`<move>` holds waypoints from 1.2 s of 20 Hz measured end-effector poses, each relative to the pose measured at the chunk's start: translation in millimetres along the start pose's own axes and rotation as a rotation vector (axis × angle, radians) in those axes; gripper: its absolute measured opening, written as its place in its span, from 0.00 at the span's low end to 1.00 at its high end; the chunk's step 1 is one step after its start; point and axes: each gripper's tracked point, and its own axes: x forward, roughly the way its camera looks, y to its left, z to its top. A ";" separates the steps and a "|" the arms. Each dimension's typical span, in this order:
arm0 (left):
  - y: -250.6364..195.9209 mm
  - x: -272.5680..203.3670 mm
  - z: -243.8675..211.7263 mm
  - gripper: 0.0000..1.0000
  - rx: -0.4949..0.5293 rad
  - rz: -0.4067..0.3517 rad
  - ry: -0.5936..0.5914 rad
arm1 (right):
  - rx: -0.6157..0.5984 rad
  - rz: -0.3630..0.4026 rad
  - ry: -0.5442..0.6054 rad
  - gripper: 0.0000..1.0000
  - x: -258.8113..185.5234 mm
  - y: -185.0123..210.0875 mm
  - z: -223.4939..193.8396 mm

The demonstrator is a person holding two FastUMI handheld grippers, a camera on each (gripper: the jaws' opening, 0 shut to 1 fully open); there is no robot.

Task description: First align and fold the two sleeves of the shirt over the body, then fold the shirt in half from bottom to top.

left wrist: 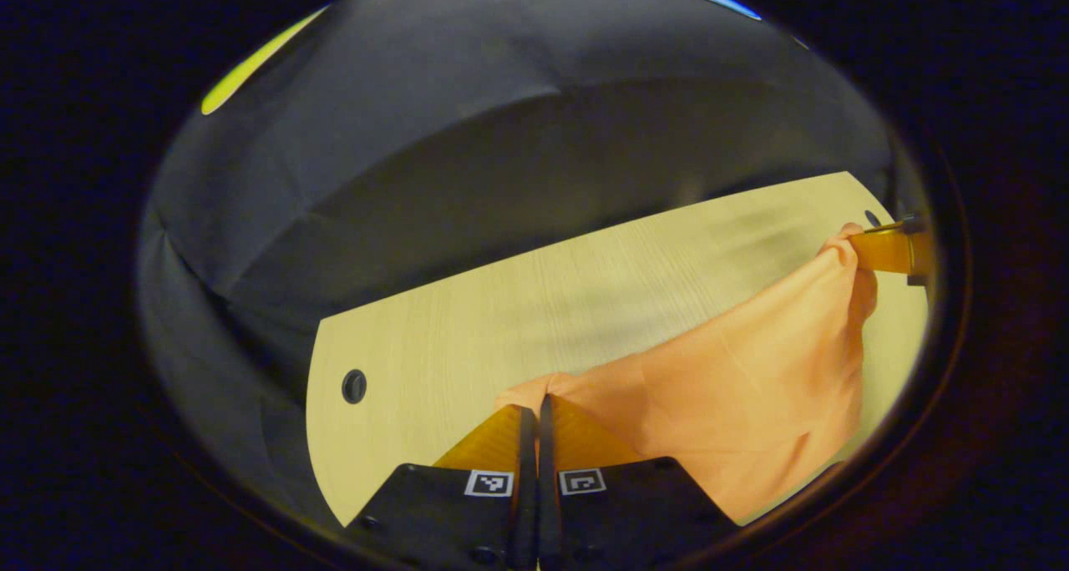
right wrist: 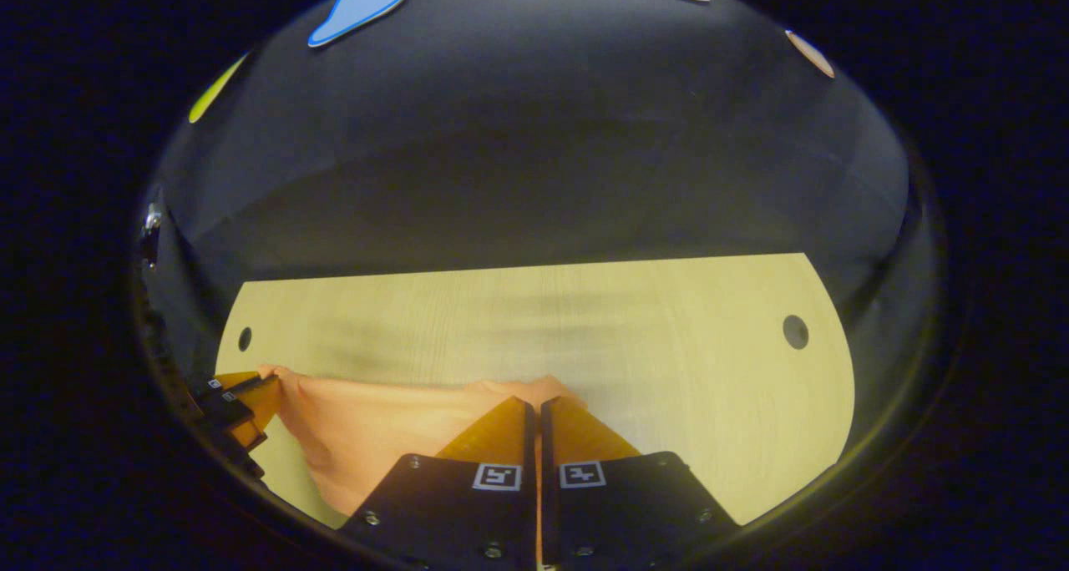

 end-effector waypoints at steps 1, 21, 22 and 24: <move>-1.2 8.3 0.6 0.06 0.000 0.000 -0.003 | -0.009 -0.006 -0.006 0.02 1.2 -0.9 0.7; -7.2 -60.4 -13.7 0.64 -0.277 -0.096 0.027 | 0.038 0.022 -0.038 0.50 -53.5 -15.1 -19.3; -6.8 -73.8 -13.7 0.67 -0.290 -0.103 0.019 | 0.039 0.026 -0.043 0.50 -64.8 -14.3 -22.0; -10.9 -99.1 -14.6 0.66 -0.307 -0.119 0.007 | 0.046 0.038 -0.049 0.50 -89.3 -14.2 -27.8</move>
